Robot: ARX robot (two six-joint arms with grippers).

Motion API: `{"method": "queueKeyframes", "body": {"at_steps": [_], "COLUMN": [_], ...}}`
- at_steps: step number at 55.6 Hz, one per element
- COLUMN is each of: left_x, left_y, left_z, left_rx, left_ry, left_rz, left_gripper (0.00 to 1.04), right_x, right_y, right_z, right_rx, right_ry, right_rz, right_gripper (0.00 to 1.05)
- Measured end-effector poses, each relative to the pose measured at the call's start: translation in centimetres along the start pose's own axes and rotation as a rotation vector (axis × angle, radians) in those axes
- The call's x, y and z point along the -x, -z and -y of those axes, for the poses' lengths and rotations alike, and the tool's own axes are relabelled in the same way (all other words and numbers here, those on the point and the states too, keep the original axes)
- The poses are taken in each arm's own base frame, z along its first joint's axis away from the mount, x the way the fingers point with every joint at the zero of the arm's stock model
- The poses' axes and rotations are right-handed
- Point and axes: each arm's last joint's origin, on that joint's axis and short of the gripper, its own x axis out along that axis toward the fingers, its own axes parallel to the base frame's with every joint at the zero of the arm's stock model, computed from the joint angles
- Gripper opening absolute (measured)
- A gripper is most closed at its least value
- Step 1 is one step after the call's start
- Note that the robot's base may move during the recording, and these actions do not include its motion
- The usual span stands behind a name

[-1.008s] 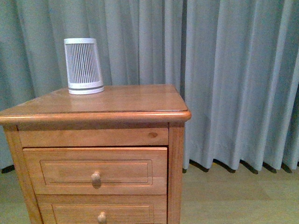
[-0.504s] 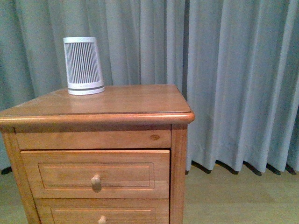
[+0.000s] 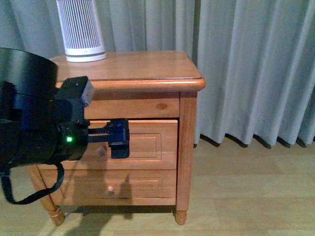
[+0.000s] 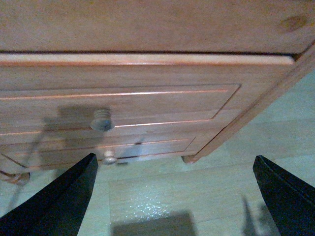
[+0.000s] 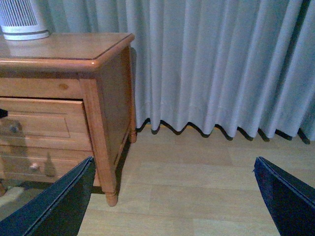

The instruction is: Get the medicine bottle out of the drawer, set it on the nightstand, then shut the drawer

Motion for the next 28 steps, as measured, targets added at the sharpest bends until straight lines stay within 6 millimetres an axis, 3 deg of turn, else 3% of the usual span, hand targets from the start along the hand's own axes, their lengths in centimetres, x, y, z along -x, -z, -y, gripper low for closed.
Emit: {"method": "queueKeyframes", "body": {"at_steps": [6,12,28], "left_x": [-2.8,-4.3,-5.6], "left_y": [0.8,0.9,-0.3], "left_z": [-0.7,-1.5,-3.0], "left_rx": [-0.035,-0.054,-0.033], "left_ry": [-0.058,-0.096,-0.129], "left_rz": [-0.086,-0.102,-0.055], "left_gripper": [0.98,0.98,0.98], "right_x": [0.0,0.0,0.0], "right_y": [0.0,0.0,0.0], "right_z": [0.0,0.0,0.0], "right_rx": [0.0,0.0,0.0], "right_ry": [0.0,0.0,0.0], "right_rz": [0.0,0.0,0.0], "right_gripper": [0.98,0.98,0.98]}}
